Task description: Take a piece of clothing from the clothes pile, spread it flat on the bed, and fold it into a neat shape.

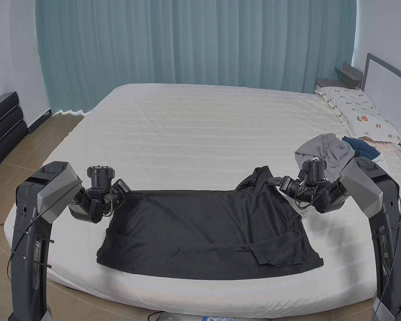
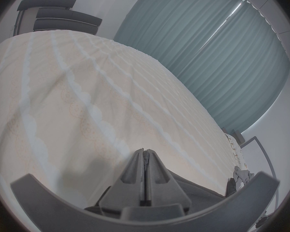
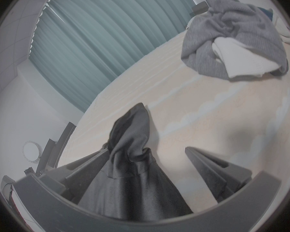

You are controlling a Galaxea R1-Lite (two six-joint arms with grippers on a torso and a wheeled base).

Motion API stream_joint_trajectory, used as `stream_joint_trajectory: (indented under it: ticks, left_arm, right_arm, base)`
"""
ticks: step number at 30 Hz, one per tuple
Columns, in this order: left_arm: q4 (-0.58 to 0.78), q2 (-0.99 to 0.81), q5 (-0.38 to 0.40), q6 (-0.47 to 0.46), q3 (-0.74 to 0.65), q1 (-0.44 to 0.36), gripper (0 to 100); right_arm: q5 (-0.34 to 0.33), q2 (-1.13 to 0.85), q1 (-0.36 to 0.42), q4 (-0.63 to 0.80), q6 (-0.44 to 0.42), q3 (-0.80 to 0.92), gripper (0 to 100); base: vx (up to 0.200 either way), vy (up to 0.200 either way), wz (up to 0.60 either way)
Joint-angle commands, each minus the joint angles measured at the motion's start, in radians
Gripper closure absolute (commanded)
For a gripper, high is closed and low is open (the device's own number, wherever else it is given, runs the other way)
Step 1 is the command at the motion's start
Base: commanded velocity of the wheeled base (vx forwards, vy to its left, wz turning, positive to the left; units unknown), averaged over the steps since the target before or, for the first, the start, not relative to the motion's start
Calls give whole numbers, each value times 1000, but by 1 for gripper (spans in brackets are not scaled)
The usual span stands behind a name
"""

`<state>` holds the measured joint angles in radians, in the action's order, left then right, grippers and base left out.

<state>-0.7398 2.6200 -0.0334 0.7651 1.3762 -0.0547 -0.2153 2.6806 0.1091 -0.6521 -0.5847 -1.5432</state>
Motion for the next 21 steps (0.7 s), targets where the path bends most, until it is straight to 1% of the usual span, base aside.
stream_joint_trajectory:
  ticks: [1,8,13,14,16,21]
  left_arm:
    - [0,-5,0,0,-3,1,100]
    - [0,-5,0,0,-2,3,100]
    - [0,-5,0,0,-2,1,100]
    - [0,-5,-2,0,-2,1,100]
    - [0,-5,-2,-1,-2,3,100]
    - [-4,-8,-5,-4,-3,7,100]
  right_arm:
    - [-1,44,15,0,-4,-21,100]
    - [2,31,11,-6,-23,-15,100]
    - [1,-2,-6,-12,-75,8,100]
    - [1,-19,-9,-12,-104,12,100]
    - [1,-33,-13,-15,-121,20,100]
    - [-12,-74,-39,-38,-124,68,100]
  base:
    - [0,0,0]
    - [0,0,0]
    - [0,0,0]
    - [0,0,0]
    - [0,0,0]
    - [0,0,0]
